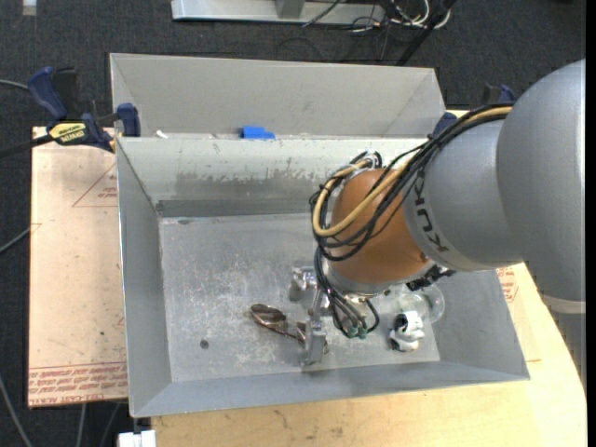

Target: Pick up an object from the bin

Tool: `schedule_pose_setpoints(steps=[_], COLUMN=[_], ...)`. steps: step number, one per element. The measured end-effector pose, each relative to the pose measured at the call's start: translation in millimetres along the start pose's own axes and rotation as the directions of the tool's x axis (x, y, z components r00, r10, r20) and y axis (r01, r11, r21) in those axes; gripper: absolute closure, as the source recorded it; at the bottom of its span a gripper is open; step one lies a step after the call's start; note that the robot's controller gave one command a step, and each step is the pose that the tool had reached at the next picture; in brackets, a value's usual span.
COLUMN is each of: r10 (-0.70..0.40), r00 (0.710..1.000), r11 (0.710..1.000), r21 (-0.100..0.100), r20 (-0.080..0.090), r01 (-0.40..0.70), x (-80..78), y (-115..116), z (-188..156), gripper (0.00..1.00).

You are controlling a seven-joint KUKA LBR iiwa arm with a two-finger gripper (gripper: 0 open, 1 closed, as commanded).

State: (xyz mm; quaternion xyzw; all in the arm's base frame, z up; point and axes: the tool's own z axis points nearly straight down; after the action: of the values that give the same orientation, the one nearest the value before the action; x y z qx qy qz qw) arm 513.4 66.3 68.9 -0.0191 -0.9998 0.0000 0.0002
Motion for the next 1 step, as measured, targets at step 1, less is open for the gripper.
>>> schedule_pose_setpoints(steps=[1], r10=[0.175], r00=[0.985], r11=[0.985], r21=[-0.002], r20=[0.001], r01=[-0.175], x=[-0.4], y=[-5.9], z=[-22.3], gripper=[0.0])
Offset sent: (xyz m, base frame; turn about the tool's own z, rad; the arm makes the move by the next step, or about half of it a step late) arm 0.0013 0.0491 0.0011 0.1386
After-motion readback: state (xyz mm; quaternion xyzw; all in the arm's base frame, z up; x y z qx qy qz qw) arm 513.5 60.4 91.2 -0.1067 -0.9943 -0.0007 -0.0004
